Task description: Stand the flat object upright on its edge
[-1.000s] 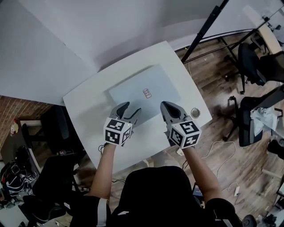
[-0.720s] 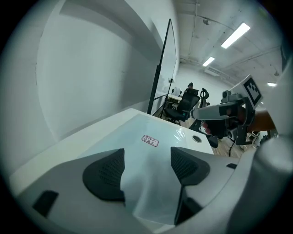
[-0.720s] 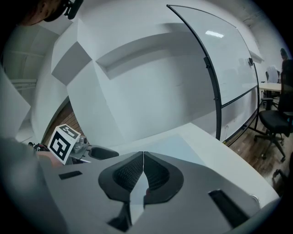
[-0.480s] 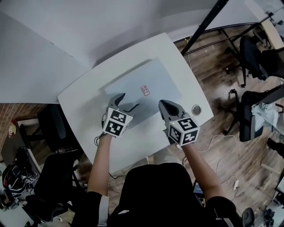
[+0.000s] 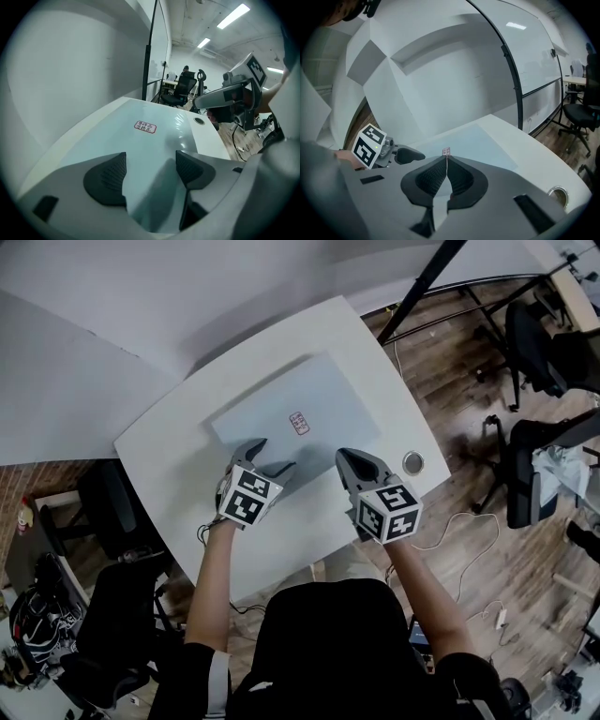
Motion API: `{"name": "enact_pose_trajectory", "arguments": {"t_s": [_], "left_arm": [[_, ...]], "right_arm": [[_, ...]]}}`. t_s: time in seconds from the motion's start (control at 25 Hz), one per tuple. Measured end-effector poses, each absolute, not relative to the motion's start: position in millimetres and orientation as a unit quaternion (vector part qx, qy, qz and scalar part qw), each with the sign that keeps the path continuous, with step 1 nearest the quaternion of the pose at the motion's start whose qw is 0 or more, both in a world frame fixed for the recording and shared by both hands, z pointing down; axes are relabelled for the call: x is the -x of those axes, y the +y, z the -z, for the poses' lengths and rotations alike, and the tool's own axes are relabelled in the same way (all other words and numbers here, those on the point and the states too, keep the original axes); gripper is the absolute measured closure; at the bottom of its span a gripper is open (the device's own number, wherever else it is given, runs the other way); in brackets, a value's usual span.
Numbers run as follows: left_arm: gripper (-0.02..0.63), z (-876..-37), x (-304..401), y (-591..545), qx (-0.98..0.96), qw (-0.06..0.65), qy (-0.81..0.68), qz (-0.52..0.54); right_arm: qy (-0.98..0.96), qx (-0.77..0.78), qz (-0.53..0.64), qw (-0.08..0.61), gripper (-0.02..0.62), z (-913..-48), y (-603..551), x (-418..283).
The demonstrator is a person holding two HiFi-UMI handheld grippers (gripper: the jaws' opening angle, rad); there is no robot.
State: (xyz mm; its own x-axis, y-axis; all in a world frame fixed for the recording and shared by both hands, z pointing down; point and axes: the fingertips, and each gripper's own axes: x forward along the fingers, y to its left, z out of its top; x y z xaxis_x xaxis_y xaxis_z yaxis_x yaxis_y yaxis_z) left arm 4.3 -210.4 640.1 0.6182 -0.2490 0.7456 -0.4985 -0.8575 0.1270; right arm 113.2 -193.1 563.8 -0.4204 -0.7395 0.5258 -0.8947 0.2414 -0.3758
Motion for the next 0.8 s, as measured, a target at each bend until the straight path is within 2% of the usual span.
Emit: {"name": "enact_pose_trajectory", "arguments": {"t_s": [0.8], "left_arm": [[0.282, -642, -22, -183, -0.889, 0.143, -0.199, -0.387]], "right_arm": [[-0.749, -0.551, -0.349, 0.11, 0.555, -578, -156, -149]]}}
